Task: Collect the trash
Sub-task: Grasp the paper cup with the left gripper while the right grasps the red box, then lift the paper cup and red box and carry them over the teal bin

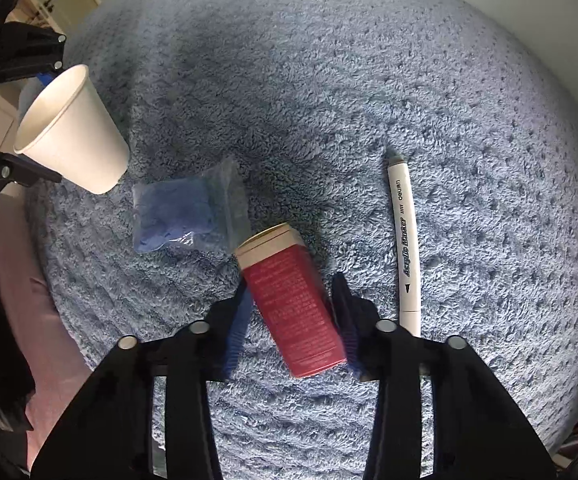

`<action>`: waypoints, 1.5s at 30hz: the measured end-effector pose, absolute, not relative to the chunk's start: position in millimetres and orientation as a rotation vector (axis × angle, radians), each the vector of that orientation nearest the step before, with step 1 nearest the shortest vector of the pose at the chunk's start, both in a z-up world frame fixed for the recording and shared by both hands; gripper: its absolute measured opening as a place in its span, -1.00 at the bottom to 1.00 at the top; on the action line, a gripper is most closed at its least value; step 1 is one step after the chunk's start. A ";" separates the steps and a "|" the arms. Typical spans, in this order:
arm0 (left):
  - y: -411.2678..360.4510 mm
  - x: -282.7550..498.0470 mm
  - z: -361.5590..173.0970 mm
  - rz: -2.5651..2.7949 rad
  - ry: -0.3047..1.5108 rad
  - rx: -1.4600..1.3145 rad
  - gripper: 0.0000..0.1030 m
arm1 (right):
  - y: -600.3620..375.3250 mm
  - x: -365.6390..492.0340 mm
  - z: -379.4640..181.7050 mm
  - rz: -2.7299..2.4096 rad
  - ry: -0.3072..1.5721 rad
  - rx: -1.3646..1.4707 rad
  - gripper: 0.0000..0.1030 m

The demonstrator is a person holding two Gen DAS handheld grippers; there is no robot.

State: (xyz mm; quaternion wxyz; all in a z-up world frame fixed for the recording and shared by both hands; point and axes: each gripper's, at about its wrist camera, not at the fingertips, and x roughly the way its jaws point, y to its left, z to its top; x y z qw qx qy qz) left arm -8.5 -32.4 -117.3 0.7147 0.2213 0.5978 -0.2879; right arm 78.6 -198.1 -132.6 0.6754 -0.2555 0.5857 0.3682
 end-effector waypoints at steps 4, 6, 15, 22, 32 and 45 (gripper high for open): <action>-36.7 -9.4 -112.7 -0.643 1.300 0.497 0.07 | -200.9 73.5 -128.1 0.830 1.309 -0.553 -0.32; -39.2 -8.6 -109.2 -0.636 1.281 0.508 0.07 | -204.8 73.7 -122.3 0.822 1.296 -0.537 -0.32; -45.1 -8.3 -89.5 -0.633 1.226 0.545 0.06 | -226.1 62.8 -92.2 0.764 1.236 -0.476 -0.32; -55.7 -13.8 -80.2 -0.653 1.192 0.577 0.07 | -246.6 44.4 -74.3 0.719 1.218 -0.438 -0.32; -101.2 -28.6 -69.4 -0.783 1.136 0.665 0.07 | -285.4 -2.1 -60.9 0.602 1.195 -0.297 -0.32; -188.6 -71.9 -69.4 -1.066 1.045 0.859 0.06 | -356.8 -99.6 -52.5 0.331 1.211 -0.095 -0.32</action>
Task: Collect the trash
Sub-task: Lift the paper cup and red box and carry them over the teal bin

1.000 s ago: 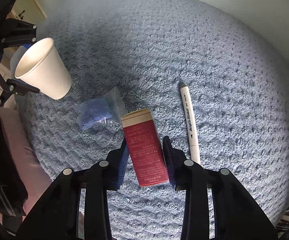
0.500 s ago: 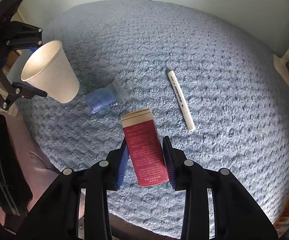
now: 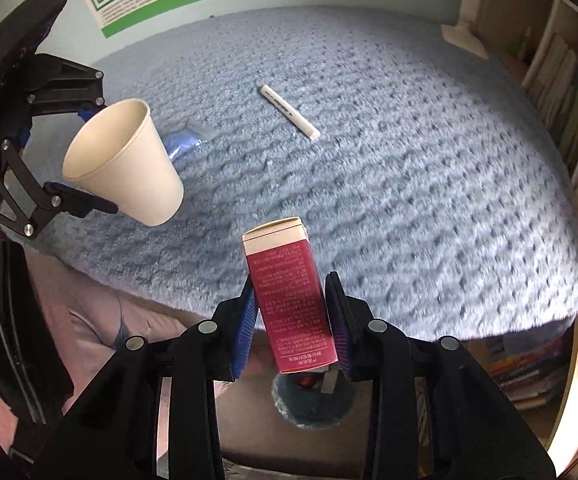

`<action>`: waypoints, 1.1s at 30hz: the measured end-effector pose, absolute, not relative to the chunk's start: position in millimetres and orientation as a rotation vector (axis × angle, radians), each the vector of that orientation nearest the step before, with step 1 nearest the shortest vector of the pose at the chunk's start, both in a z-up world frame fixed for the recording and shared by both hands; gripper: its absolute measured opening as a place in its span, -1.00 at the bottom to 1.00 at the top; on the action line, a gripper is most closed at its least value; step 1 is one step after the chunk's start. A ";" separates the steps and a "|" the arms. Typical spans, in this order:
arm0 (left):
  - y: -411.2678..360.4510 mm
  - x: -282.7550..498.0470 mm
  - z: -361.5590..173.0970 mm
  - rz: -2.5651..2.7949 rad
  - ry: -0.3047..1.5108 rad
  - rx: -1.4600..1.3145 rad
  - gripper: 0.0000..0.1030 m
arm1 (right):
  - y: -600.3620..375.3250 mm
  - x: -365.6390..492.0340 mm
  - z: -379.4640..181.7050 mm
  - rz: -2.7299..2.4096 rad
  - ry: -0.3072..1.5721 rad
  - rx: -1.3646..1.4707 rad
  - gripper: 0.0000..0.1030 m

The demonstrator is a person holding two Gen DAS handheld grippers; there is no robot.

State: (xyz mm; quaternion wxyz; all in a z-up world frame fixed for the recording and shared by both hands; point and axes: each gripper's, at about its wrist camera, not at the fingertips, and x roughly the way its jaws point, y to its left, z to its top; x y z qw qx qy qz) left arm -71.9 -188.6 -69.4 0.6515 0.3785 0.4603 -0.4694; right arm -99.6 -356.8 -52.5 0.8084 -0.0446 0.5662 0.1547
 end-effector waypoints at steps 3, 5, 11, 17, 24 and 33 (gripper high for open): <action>-209.1 -86.2 -70.7 -1.138 1.022 0.906 0.07 | -370.6 -125.9 -52.3 0.265 1.216 -0.050 -0.32; -221.7 -97.2 -71.8 -1.182 1.007 0.937 0.06 | -379.2 -143.5 -53.4 0.223 1.220 -0.017 -0.32; -259.2 -130.7 -77.4 -1.311 0.966 1.019 0.06 | -400.7 -201.0 -61.8 0.111 1.234 0.081 -0.32; -290.6 -163.4 -85.9 -1.411 0.941 1.089 0.06 | -414.9 -248.3 -72.7 0.010 1.234 0.188 -0.32; -319.9 -197.5 -106.5 -1.494 0.946 1.169 0.06 | -428.6 -287.0 -92.3 -0.081 1.225 0.294 -0.32; -349.0 -231.9 -143.1 -1.544 0.976 1.276 0.06 | -445.2 -322.0 -120.4 -0.154 1.215 0.415 -0.32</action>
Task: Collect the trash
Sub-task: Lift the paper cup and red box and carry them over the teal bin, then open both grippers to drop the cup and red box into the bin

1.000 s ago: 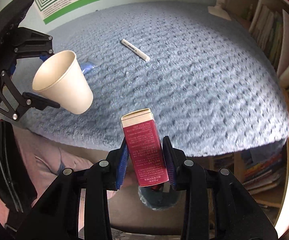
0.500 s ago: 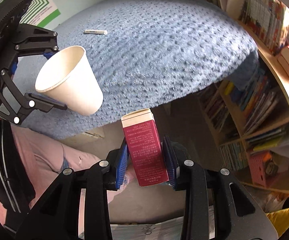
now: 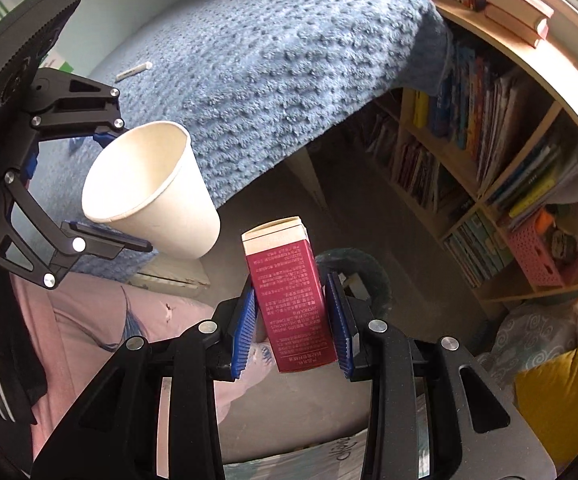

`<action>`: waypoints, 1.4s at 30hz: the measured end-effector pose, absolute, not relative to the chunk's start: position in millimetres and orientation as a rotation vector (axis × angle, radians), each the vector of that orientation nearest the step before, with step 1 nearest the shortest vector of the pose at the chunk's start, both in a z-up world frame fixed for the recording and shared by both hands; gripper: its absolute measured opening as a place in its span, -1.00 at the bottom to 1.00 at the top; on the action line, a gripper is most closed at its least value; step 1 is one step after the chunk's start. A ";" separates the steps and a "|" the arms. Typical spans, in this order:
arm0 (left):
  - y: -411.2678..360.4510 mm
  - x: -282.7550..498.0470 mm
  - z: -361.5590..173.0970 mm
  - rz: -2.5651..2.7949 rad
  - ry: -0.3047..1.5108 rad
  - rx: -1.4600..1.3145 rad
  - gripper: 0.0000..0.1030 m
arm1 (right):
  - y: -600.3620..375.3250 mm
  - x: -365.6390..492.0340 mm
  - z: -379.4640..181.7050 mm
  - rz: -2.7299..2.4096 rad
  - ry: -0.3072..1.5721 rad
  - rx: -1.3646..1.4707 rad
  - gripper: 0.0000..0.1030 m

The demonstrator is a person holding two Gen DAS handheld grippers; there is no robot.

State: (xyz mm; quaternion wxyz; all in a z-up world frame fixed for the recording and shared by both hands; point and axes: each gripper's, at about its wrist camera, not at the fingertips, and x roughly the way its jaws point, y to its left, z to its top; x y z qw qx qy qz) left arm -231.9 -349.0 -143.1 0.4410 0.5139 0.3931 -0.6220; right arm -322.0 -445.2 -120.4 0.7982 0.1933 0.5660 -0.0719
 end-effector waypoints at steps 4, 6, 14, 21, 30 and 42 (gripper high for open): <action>-360.2 -241.3 -159.9 -1.553 0.998 1.309 0.06 | -450.5 -333.5 -135.6 -0.180 1.214 0.470 -0.32; -364.9 -243.6 -168.6 -1.562 1.017 1.324 0.06 | -453.3 -338.8 -142.9 -0.196 1.213 0.496 -0.32; -381.9 -260.0 -197.3 -1.578 1.054 1.379 0.07 | -463.3 -355.7 -169.1 -0.249 1.216 0.580 -0.32; -390.5 -266.6 -218.1 -1.579 1.075 1.435 0.07 | -467.1 -365.7 -187.4 -0.265 1.223 0.627 -0.32; -406.2 -271.8 -247.7 -1.567 1.091 1.495 0.07 | -478.0 -364.7 -214.6 -0.276 1.228 0.692 -0.30; -419.4 -267.7 -267.2 -1.532 1.053 1.552 0.58 | -500.7 -369.5 -218.0 -0.316 1.219 0.700 0.26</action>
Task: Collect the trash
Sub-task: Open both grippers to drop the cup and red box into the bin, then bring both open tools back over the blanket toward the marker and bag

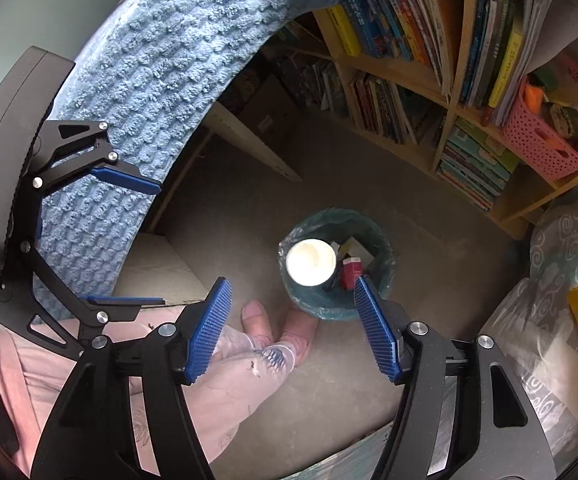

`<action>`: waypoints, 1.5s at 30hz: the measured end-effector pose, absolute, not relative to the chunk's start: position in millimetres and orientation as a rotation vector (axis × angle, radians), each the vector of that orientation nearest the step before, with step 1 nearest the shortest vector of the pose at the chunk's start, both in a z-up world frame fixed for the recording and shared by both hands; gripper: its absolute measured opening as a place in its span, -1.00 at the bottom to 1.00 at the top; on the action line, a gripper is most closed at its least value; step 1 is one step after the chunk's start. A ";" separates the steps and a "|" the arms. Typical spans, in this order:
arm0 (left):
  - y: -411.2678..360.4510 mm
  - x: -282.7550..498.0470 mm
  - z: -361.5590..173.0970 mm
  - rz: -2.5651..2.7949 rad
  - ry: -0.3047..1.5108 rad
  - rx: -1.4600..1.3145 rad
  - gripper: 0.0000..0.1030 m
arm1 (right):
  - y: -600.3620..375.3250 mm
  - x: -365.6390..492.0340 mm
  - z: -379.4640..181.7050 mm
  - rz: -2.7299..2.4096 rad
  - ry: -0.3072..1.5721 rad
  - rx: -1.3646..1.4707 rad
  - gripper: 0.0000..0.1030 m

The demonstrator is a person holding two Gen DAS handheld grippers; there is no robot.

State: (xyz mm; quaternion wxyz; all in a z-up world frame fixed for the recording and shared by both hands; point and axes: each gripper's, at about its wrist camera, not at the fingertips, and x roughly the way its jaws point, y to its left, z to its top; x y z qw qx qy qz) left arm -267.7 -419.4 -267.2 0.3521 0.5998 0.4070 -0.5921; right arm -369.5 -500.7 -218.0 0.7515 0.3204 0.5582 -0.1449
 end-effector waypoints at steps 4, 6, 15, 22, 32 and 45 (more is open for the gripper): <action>-420.0 -259.9 -262.3 -1.527 1.062 1.527 0.58 | -504.8 -375.4 -214.7 -0.325 1.221 0.697 0.26; -418.0 -257.0 -255.9 -1.529 1.064 1.518 0.58 | -506.8 -377.6 -212.9 -0.327 1.217 0.700 0.26; -418.4 -245.6 -239.8 -1.528 1.047 1.485 0.58 | -510.1 -372.4 -204.8 -0.316 1.224 0.676 0.29; -416.3 -237.4 -232.8 -1.512 1.045 1.467 0.59 | -510.9 -363.1 -199.9 -0.307 1.224 0.658 0.31; -411.0 -226.1 -220.4 -1.504 1.037 1.418 0.59 | -509.4 -349.6 -187.2 -0.288 1.211 0.613 0.33; -382.9 -190.0 -164.5 -1.437 0.973 1.267 0.82 | -494.1 -306.6 -148.8 -0.202 1.190 0.475 0.52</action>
